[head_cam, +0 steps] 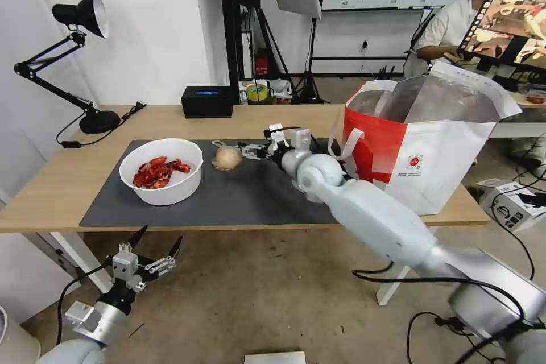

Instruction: Pick up the trash from the table and place it into the takeout bag.

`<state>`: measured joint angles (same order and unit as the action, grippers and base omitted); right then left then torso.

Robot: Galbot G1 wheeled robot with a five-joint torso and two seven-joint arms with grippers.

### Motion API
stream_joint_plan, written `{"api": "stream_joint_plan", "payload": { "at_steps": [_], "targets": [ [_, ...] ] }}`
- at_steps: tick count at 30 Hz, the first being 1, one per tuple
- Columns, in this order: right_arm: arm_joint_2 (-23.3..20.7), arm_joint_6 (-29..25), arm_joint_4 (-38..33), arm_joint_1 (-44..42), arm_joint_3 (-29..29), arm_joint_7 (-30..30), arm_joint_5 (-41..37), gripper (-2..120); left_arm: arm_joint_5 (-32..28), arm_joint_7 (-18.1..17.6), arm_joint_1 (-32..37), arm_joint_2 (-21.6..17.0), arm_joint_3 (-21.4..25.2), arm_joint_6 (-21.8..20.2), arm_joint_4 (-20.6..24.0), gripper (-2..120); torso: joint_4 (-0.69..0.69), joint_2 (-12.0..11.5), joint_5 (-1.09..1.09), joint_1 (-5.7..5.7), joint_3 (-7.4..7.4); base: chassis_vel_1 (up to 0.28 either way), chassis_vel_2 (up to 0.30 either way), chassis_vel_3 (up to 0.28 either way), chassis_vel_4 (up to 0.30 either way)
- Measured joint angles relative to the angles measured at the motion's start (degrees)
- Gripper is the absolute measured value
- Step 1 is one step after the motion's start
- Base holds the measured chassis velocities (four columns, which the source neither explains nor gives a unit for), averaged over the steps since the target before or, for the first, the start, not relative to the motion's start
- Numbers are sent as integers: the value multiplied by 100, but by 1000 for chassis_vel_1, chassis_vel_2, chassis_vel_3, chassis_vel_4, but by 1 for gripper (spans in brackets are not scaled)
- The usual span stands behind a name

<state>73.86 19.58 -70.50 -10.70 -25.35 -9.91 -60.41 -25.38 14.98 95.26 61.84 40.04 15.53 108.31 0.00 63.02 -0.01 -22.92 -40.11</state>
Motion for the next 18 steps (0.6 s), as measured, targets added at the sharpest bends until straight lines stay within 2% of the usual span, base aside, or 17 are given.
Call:
{"api": "stream_joint_plan", "payload": {
  "at_steps": [3, 6, 10, 18],
  "targets": [
    [229, 89, 339, 134, -3, 140, 6, 100, -1, -3, -12, 13, -6, 1, 11, 100, 1, 0, 0, 0, 0, 0, 0, 0, 0],
    [270, 104, 393, 154, -3, 159, 9, 100, -1, -3, -12, 16, -10, 1, 14, 100, 0, 0, 0, 0, 0, 0, 0, 0, 0],
    [653, 264, 921, 278, -58, 456, 210, 100, 7, -5, -24, 26, -52, -1, 29, 100, -1, 0, 0, 0, 1, 0, 0, 0, 0],
    [955, 236, 1428, 353, -106, 976, 650, 100, 7, -5, -36, 40, -63, 1, 16, 100, 1, 1, 1, 1, 1, 0, 0, 0, 0]
  ]
}}
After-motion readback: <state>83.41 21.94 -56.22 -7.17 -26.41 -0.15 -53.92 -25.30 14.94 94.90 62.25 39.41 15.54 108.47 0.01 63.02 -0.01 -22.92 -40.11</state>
